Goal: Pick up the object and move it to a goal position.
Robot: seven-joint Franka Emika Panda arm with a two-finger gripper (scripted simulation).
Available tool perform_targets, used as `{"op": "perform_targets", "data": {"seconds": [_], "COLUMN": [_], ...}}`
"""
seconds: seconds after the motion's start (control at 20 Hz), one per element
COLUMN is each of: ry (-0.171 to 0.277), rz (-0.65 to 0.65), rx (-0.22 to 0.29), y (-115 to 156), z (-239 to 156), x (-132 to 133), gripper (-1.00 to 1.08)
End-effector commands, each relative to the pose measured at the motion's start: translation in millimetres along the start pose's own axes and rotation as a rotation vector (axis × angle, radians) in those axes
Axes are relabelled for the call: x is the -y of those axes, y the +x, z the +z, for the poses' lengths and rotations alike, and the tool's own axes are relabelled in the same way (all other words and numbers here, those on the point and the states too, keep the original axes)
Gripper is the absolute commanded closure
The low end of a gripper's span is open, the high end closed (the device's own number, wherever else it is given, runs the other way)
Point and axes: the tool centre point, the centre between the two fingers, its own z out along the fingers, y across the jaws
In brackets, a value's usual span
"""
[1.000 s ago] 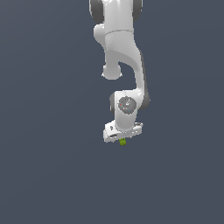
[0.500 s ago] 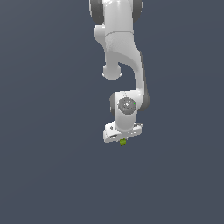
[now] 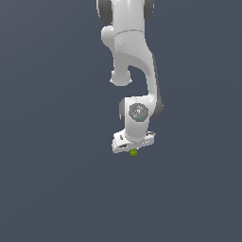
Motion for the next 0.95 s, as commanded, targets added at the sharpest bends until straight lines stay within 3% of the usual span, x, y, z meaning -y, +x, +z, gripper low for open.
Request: {"op": "perform_targets", "data": {"seconds": [0.0, 0.55, 0.9], "ry": [0.0, 0.0, 0.0], "rz": [0.0, 0.0, 0.0], "rx": [-0.002, -0.002, -0.002], "y": [1.2, 7.2, 9.5], "z": [-10.5, -84.7, -101.6], "x": [3.0, 24.3, 29.0], "gripper": [1.08, 1.08, 1.08]}}
